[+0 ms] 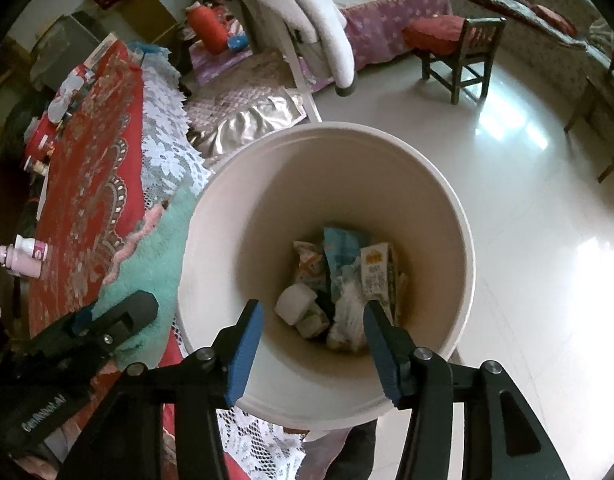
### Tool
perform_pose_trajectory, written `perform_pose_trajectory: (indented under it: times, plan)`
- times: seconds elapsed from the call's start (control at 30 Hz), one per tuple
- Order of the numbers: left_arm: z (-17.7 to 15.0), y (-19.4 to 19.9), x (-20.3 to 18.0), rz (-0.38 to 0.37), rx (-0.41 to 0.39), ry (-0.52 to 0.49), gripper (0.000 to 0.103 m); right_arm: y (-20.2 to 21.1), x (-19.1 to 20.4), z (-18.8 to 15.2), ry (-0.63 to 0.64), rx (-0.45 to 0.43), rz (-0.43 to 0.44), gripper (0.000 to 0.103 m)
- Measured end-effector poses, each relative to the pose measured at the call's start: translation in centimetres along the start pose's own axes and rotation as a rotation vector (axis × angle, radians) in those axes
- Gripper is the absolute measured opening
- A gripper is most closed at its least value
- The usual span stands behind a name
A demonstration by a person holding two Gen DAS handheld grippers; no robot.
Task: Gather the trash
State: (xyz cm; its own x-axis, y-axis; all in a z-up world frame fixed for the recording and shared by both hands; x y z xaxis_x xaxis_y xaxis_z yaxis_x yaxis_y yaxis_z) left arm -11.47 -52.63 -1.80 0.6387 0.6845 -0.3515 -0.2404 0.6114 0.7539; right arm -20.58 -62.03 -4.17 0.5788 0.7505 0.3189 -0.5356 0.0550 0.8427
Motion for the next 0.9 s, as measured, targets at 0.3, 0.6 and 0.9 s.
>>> perform_pose_trajectory:
  times: [0.3,0.6,0.9]
  plan:
    - [0.3,0.8,-0.5,-0.013,-0.031,-0.03,0.06,1.2,-1.0,-1.2,-0.031,-0.022,-0.015,0.063]
    - [1.1,5.1,0.4,0.124,-0.15,-0.13,0.06,3.6,0.7,-1.7,-0.015,-0.103,-0.008,0.064]
    - [2.0,11.2,0.5,0.108,-0.272,-0.183,0.06,9.4,4.5,-0.8,0.056,-0.288,-0.065,0.064]
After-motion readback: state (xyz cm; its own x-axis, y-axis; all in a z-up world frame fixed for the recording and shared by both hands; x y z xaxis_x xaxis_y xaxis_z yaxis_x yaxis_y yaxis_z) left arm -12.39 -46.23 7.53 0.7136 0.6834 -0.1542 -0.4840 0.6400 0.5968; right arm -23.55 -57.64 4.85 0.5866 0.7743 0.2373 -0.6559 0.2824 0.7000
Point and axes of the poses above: each gripper's, at about its wrist camera, not at the fingertips, and y roughly against the way its jaws point, x to its left, z to its top, the point moved 9 cm from there along -y, roughly the way its jaws point, and after that the axes turned 13 degrees about -x, right-handed, at the moved point
